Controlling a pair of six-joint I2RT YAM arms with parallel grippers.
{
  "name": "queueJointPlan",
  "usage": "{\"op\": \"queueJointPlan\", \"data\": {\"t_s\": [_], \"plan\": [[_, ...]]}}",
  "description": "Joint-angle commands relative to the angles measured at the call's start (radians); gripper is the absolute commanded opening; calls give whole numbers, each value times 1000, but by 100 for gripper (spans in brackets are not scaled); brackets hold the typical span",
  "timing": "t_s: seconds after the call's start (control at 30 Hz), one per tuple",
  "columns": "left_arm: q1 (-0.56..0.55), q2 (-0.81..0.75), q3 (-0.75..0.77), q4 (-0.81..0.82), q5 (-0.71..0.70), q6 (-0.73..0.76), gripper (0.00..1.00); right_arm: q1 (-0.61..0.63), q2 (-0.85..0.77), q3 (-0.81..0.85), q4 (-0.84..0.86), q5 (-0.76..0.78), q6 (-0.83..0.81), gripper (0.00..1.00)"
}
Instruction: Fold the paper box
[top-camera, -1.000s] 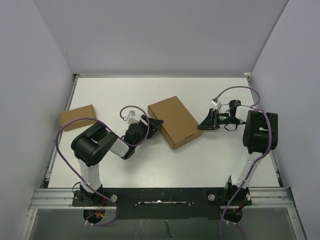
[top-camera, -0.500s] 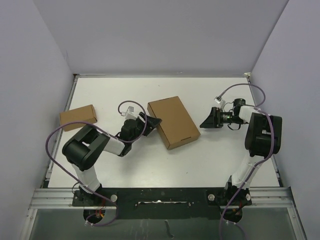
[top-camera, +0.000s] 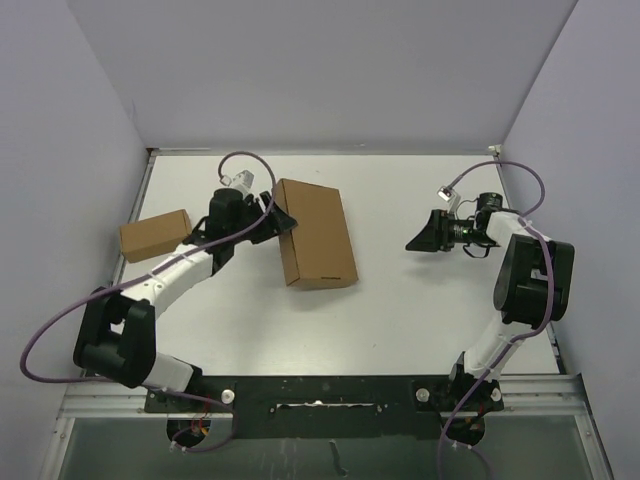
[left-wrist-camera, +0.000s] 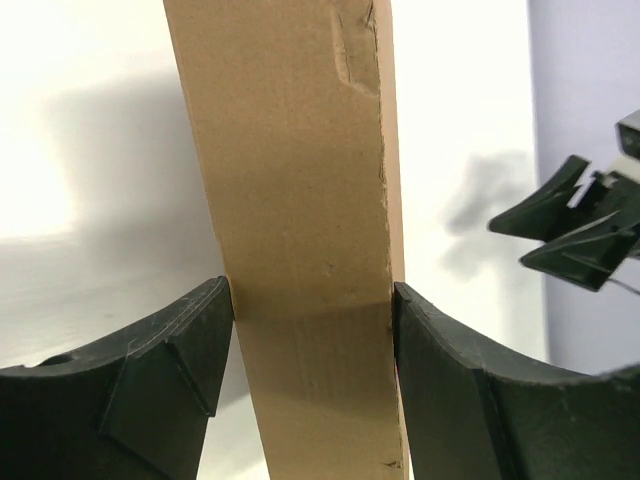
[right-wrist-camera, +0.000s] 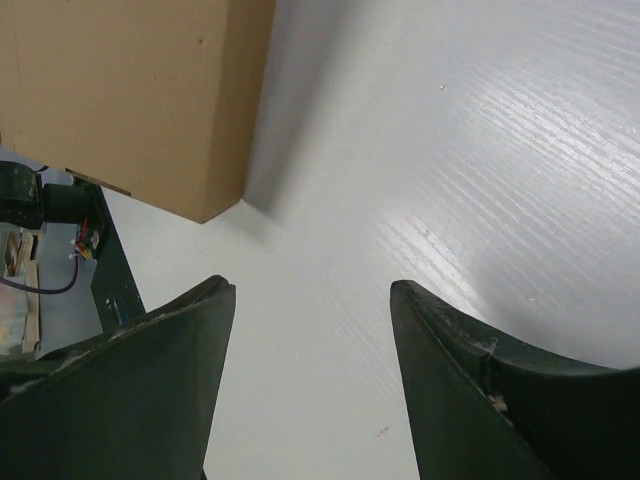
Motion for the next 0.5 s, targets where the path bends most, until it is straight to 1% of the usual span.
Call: {"op": "queueJointPlan", "data": {"t_s": [0.0,0.1,0.17,0.3,0.47], "plan": [[22,-78,229,-427,22,336,48,8,-51,-7,2,-8,-5,64],[7,-36,400,-660,-41,490,45,20,-51,-6,-2,-4,-6,64],[-25,-3,499,-769,-110,565,44,35,-51,-6,-5,6,-7,64],[-130,98,677,-926,-272,678,44,59,-36,-5,-6,16,-2,64],[-279,257,826,-1026,-464,739,45,62,-10,-4,-9,13,2,63]]}}
